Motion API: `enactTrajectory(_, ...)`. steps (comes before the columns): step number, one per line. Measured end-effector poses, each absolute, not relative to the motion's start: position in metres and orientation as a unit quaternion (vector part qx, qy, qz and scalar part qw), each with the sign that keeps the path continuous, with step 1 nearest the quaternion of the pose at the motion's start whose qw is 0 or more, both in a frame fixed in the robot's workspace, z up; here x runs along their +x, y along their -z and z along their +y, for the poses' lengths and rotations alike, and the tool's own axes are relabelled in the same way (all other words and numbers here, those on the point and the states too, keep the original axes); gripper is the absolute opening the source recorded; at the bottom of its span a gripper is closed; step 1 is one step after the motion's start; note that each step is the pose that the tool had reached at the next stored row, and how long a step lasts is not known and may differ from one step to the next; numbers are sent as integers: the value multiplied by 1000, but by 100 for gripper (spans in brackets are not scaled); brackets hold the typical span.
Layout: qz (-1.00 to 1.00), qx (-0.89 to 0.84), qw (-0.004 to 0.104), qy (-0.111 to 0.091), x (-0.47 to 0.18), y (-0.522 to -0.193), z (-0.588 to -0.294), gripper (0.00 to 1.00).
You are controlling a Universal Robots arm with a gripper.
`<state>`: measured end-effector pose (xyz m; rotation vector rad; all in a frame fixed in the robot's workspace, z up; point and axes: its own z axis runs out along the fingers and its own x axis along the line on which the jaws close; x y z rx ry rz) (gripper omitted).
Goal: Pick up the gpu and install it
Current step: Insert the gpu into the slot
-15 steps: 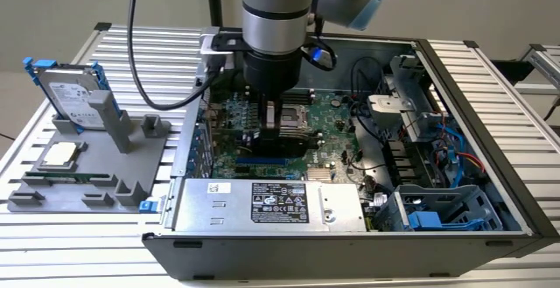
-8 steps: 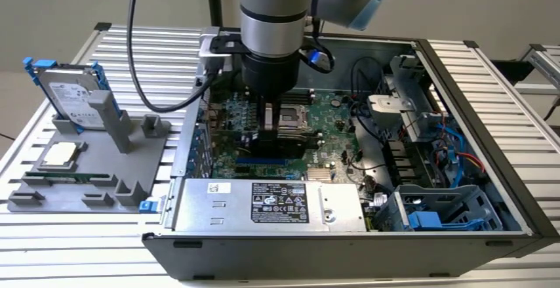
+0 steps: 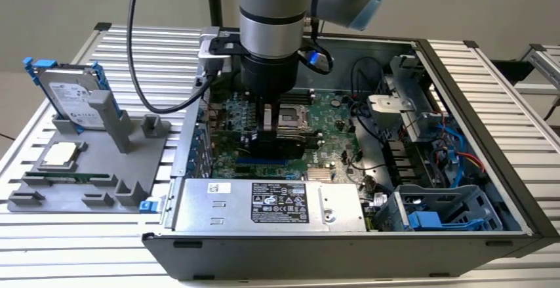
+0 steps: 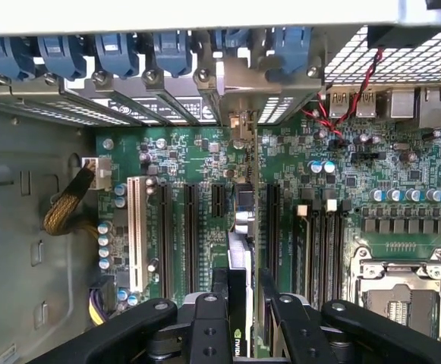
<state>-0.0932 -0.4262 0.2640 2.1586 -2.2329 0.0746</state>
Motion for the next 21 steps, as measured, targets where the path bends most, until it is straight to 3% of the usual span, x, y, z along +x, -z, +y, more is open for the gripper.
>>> enactTrajectory(21, -719, 695, 18, -24, -93, -257, -426, 0)
